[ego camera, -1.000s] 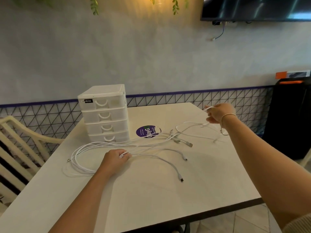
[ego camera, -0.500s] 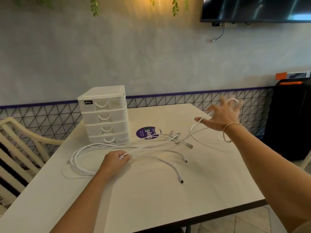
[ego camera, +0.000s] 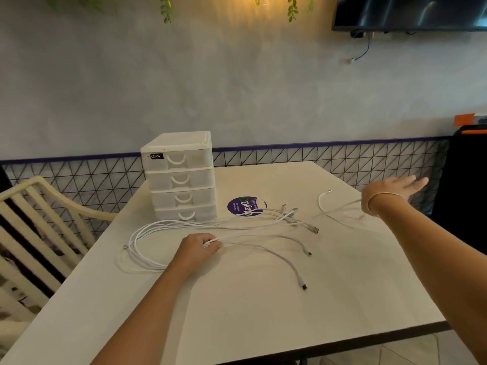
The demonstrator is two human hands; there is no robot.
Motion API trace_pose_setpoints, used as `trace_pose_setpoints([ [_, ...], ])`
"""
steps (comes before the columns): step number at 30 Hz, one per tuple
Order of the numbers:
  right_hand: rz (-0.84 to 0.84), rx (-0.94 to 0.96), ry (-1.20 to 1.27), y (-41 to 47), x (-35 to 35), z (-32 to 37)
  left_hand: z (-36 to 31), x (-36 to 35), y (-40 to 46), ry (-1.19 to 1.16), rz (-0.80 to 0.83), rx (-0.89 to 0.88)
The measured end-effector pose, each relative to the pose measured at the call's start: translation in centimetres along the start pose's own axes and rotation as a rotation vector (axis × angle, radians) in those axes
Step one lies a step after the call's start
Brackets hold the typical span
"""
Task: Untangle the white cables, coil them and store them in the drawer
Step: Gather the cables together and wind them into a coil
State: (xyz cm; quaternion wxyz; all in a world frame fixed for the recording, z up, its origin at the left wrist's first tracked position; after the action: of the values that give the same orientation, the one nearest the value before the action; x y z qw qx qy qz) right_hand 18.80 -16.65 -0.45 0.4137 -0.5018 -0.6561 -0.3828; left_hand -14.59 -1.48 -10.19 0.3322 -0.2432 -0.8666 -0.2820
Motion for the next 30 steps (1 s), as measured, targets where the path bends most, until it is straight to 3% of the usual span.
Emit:
trace_pose_setpoints([
  [2, 0.136, 0.130, -0.172, -0.7, 0.5, 1.4, 0.0, 0.1, 0.0, -0.026, 0.020, 0.004],
  [4, 0.124, 0.269, -0.263, -3.8, 1.8, 3.2, -0.3, 0.4, -0.1, -0.067, 0.046, -0.001],
  [6, -0.015, 0.628, 0.071, -8.1, 3.6, 6.0, -0.8, 0.7, -0.1, -0.113, 0.048, -0.022],
  [8, 0.015, 0.975, 0.507, -12.9, 4.2, 8.6, -1.5, 1.0, -0.1, -0.148, 0.053, -0.056],
  [9, 0.075, 1.068, 0.591, -15.0, 4.0, 9.6, -1.9, 1.1, -0.2, -0.165, 0.063, -0.070],
  [13, 0.535, 1.117, 0.711, -18.2, 1.9, 12.9, -2.1, 1.5, -0.7, -0.180, 0.085, -0.081],
  [15, 0.632, 1.122, 0.764, -18.1, 1.1, 13.2, -1.5, 1.7, -0.9, -0.155, 0.092, -0.057],
  [18, 0.583, 1.158, 0.769, -17.6, 0.9, 12.9, -0.6, 1.7, -1.0, -0.195, 0.111, -0.025],
  [22, 0.336, 1.156, 0.676, -16.7, 1.1, 13.1, -0.8, 1.3, -1.2, -0.303, 0.210, -0.002],
  [27, 0.221, 1.163, 0.593, -17.7, 0.9, 13.1, -1.3, 1.4, -1.0, 0.063, 0.285, -0.068],
  [30, 0.198, 1.211, 0.459, -18.6, 0.1, 12.2, -1.0, 1.9, -1.1, 0.122, 0.248, -0.031],
])
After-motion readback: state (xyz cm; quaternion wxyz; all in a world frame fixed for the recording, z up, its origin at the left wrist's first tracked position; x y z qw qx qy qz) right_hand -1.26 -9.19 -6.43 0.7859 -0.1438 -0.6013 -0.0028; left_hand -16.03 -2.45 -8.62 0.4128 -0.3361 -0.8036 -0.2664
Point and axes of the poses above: each hand's wrist, its own y-axis towards the middle knuckle, its own x-axis out of the back of the hand, z = x × y, the point moved 2 cm from there along y, towards the middle knuckle, and after that the axes turned 15 degrees about -x, right-handed, at the moved point
